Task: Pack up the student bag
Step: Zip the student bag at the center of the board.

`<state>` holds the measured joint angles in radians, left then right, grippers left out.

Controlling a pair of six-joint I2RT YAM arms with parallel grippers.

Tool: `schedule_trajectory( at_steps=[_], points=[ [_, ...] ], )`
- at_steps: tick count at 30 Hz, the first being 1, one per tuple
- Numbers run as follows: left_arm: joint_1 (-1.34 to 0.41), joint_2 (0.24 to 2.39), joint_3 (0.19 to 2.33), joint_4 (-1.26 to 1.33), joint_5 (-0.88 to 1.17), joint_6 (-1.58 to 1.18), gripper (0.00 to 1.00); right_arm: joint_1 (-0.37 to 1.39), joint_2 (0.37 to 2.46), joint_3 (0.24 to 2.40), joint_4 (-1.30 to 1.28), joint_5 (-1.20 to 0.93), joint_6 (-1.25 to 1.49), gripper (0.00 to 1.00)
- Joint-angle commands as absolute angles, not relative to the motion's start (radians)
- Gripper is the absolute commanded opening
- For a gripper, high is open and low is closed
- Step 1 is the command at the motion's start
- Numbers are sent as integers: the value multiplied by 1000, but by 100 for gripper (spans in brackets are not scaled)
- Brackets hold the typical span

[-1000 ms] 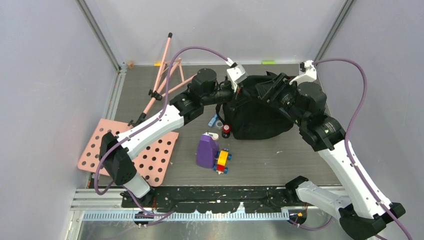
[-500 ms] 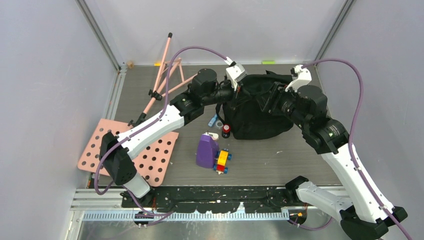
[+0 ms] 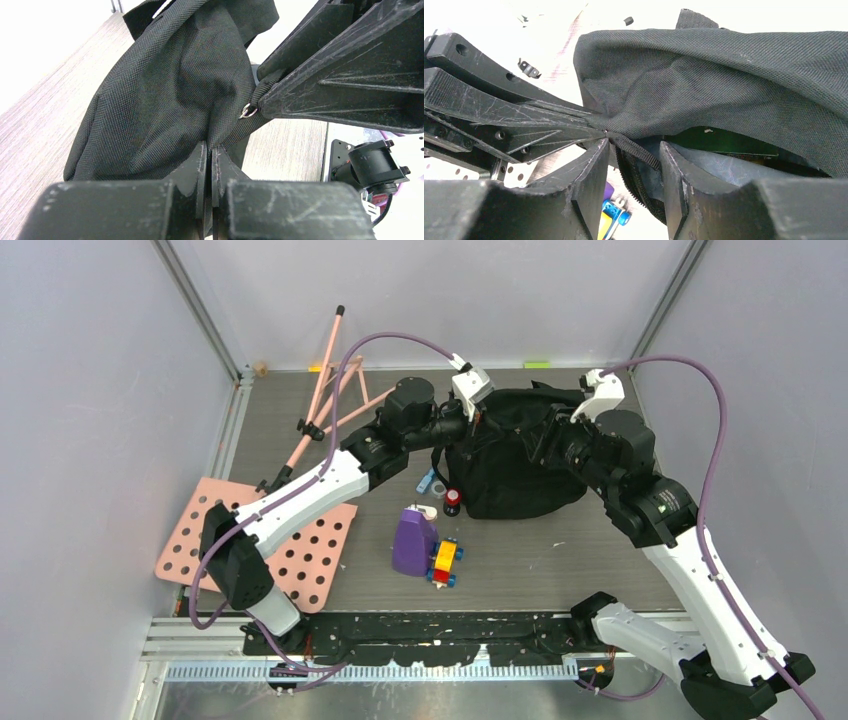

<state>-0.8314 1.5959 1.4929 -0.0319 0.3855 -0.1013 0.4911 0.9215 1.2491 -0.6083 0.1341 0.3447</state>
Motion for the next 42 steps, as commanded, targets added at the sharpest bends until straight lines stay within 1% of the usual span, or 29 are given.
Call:
schedule_trajectory(
  at_steps=[1,4,5,7,16,17,18,19,20,21,22,24,27,31,36,42],
  points=[
    [-834,1603,1522,23,377,-112,0,496,921,1285,-549,160,321,47],
    [-834,1605,1523,19,379,-112,0,496,919,1284,-546,155,321,44],
    [-834,1605,1523,20,379,-112,0,497,916,1283,-544,153,321,42],
    [-834,1606,1523,18,379,-113,0,496,910,1278,-535,152,322,40],
    [-834,1617,1538,12,383,-118,0,496,901,1259,-494,134,335,40],
    [-834,1618,1539,11,383,-118,0,496,902,1259,-489,135,341,37],
    [-834,1618,1537,12,382,-118,0,496,901,1254,-485,138,344,30],
    [-834,1618,1537,12,382,-119,0,497,898,1251,-476,141,349,27],
    [-834,1618,1536,11,380,-118,0,496,897,1242,-472,147,352,20],
    [-834,1619,1536,11,376,-118,0,496,892,1237,-460,151,353,16],
    [-834,1617,1534,9,367,-118,0,496,887,1227,-453,162,355,8],
    [-834,1615,1534,5,347,-117,0,497,876,1210,-445,192,361,1],
    [-833,1610,1529,3,314,-113,0,496,860,1177,-437,234,367,0],
    [-833,1597,1511,3,239,-94,0,496,826,1127,-436,365,388,0],
    [-831,1582,1497,-11,187,-70,0,496,786,1069,-409,426,407,0],
    [-819,1562,1479,-22,121,-69,0,495,759,1034,-424,596,433,0]
  ],
)
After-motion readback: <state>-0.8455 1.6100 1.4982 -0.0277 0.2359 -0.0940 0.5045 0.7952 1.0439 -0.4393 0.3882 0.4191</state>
